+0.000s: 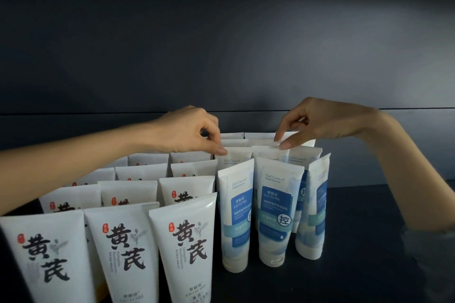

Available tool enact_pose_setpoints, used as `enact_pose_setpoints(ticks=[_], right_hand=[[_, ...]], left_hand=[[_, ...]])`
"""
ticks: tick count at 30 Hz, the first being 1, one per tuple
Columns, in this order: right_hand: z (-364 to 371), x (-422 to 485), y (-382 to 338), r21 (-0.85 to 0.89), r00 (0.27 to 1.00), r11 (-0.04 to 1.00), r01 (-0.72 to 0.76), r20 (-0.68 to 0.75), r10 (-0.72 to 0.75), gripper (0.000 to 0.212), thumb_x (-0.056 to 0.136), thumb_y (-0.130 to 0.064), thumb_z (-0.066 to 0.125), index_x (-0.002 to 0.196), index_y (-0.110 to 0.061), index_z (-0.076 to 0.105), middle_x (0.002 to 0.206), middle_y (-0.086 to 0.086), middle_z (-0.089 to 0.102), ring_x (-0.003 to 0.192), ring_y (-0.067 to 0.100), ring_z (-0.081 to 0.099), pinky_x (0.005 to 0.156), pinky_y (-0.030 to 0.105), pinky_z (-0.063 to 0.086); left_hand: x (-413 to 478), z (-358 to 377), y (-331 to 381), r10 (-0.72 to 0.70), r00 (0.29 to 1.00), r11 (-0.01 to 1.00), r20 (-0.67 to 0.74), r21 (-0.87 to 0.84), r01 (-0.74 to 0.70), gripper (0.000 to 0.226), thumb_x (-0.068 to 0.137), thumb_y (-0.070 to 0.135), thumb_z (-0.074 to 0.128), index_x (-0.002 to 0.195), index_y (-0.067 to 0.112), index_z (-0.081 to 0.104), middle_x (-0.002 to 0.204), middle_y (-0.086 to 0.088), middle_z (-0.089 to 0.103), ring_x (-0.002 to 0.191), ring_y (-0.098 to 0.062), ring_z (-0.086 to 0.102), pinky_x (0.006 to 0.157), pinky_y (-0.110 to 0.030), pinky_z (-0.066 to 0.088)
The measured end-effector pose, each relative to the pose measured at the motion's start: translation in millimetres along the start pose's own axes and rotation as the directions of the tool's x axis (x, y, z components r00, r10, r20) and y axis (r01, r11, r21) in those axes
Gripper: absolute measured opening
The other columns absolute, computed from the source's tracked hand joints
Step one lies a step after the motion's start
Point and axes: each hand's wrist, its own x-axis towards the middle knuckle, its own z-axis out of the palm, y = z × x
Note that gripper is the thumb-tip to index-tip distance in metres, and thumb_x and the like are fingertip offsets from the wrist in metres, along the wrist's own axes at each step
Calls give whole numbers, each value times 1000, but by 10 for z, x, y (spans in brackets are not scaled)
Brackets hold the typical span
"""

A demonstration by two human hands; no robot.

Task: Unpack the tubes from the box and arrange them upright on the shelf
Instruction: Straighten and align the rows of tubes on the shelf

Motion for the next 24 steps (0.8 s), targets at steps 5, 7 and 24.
enact_pose_setpoints(ticks=[5, 7, 24], right_hand=[[-120, -143, 139, -45, 997, 997, -69, 32, 71, 42, 53, -63, 71, 84, -34, 73, 63, -5, 37, 64, 8, 43, 66, 6, 39], [-130, -178, 186, -73, 991, 991, -114, 68, 119, 42, 53, -66, 70, 83, -37, 73, 72, 4, 52, 74, 21, 50, 77, 22, 46], [-208, -272, 344, -69, 979, 980, -189, 63, 194, 21, 68, -40, 77, 67, -20, 72, 66, 3, 54, 62, 6, 45, 68, 19, 37]], left_hand=[[22, -34, 4, -17, 998, 999, 56, 29, 15, 21, 72, 47, 70, 66, 28, 73, 72, 12, 62, 62, 5, 52, 54, -11, 36], [38, -33, 24, -21, 997, 999, 68, 35, 18, 18, 73, 47, 71, 63, 32, 70, 72, 14, 62, 63, 6, 53, 53, -9, 37], [41, 84, 7, 4, 1000, 989, -12, -148, -6, 10, 74, 26, 75, 68, 17, 74, 69, 10, 59, 53, 10, 51, 51, -4, 36]])
